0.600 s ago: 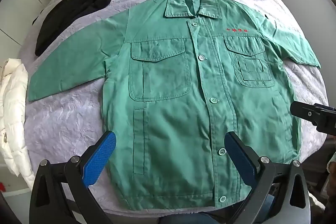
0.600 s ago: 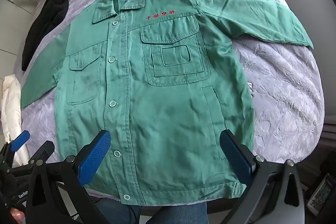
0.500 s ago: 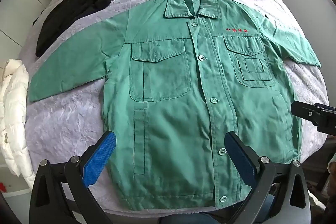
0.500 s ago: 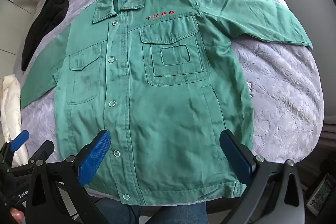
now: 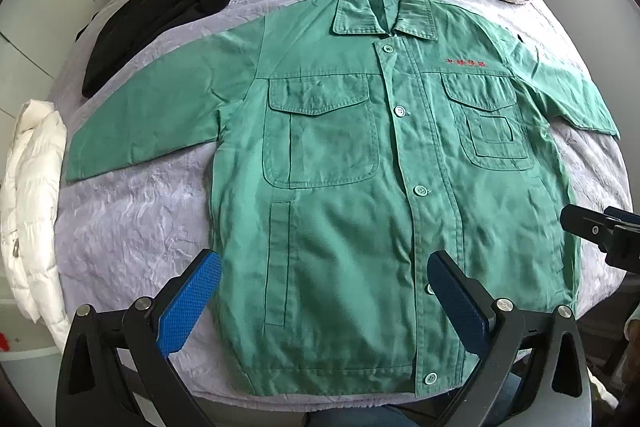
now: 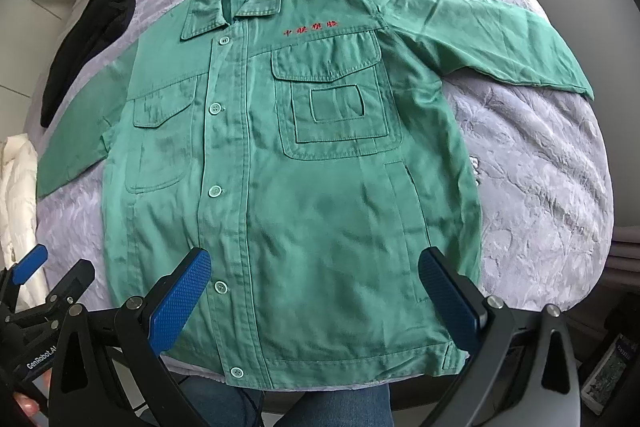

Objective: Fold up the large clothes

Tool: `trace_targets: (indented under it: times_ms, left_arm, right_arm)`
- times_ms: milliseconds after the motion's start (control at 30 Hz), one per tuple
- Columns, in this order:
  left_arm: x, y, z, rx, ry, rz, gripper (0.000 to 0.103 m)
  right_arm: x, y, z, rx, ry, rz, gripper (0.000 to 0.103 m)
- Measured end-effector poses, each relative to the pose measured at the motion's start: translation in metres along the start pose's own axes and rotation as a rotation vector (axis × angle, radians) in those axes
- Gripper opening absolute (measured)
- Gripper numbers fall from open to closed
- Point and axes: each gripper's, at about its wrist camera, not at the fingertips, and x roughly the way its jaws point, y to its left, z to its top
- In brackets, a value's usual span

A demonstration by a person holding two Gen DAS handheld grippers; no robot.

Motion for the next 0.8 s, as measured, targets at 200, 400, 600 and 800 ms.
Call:
trace_targets:
  times_ms: [200, 400, 600, 800]
  left_arm:
    - [-0.0033, 0.0029, -0.0021, -0.008, -0.022, 0.029, 0.103]
    - [-0.0034, 0.0044, -0.0028, -0.017, -0.055, 0.009, 0.103]
    - [-0.0036, 0.0031, -0.0029, -0.011, -0.035, 0.016, 0.103]
    - [-0.0026, 0.0025, -0.0036, -0.012, -0.005, 0.015, 0.103]
  right_arm:
    - [0.0006, 0.0008, -0.0013, -0.004, -0.003, -0.001, 0.103]
    - [-0.0009, 0.0021, -0.0005, -0.005, -0.006, -0.005, 0.103]
    - [-0.0018, 0.0007, -0.0009, -0.001, -0.006, -0.006, 0.103]
    - [-0.0019, 0.0001, -0.0012, -0.002, -0.007, -0.006, 0.103]
